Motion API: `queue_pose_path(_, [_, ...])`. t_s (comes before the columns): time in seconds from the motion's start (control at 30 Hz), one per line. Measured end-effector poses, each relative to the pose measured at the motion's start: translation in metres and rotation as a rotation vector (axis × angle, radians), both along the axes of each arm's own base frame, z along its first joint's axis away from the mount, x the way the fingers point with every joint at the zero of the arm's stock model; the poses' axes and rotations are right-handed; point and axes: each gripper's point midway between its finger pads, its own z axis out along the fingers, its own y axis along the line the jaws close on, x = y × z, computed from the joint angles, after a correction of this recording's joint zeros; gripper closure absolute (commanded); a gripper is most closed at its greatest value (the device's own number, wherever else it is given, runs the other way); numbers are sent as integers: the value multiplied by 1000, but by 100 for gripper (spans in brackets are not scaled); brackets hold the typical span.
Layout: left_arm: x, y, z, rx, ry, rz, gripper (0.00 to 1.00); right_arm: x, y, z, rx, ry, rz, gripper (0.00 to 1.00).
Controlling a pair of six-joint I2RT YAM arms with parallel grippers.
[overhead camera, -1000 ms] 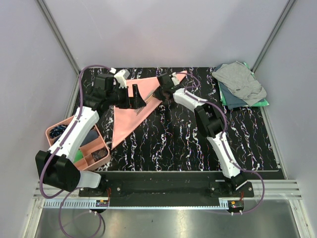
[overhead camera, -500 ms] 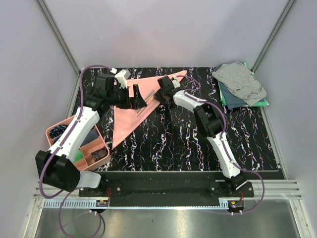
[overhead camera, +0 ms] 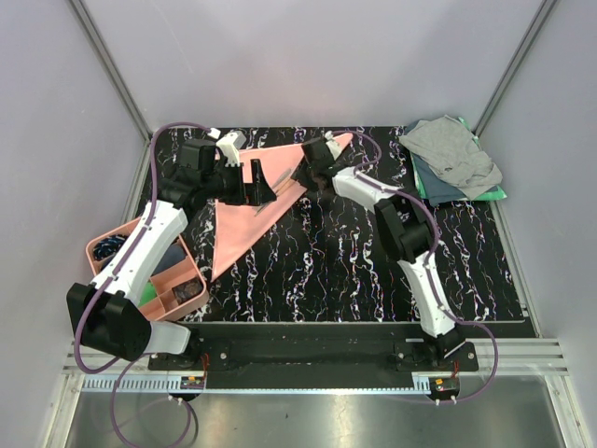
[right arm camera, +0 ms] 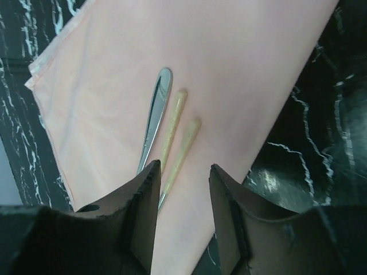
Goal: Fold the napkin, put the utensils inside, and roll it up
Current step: Place the utensil onto the napkin, then fold the napkin
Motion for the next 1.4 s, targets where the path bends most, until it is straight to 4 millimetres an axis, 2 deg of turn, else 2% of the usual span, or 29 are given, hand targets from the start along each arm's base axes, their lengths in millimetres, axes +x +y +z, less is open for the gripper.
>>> queue_pose_path(0.1, [0, 0, 0, 0, 0, 0, 1, -1, -17, 25, -16, -43, 22, 55])
queue_pose_path(0.17, [0, 0, 0, 0, 1, 0, 1, 4, -36, 42, -2, -73, 24, 56])
queue_pose_path(0.27, [0, 0, 0, 1, 1, 0, 1, 27, -79, 58, 27, -119, -20, 59])
queue_pose_path(0.3, [0, 0, -1, 1, 2, 1, 1, 40, -100, 60, 35, -138, -48, 61])
queue_pose_path(0.4, [2, 1, -3, 7, 3, 8, 1, 64, -150, 53, 42, -146, -111, 62])
queue_pose_path(0.47, [5, 2, -5, 12, -4, 16, 1, 77, -175, 43, 48, -144, -144, 62])
queue_pose_path(0.53, [7, 4, -9, 23, -5, 29, 1, 89, -188, 29, 58, -142, -158, 61])
queue_pose_path(0.6, [9, 7, -13, 38, -6, 45, 1, 99, -192, 11, 65, -129, -164, 61])
queue_pose_path(0.73, [13, 11, -14, 55, -19, 65, 1, 116, -187, -15, 113, -115, -156, 59])
queue_pose_path(0.87, [16, 14, -15, 73, -27, 85, 1, 141, -179, -14, 188, -159, -151, 55])
queue_pose_path(1.1, [21, 20, -20, 101, -28, 114, 1, 180, -176, -12, 307, -208, -186, 56])
queue_pose_path(1.4, [24, 22, -22, 117, -30, 123, 1, 186, -178, -15, 337, -186, -228, 60])
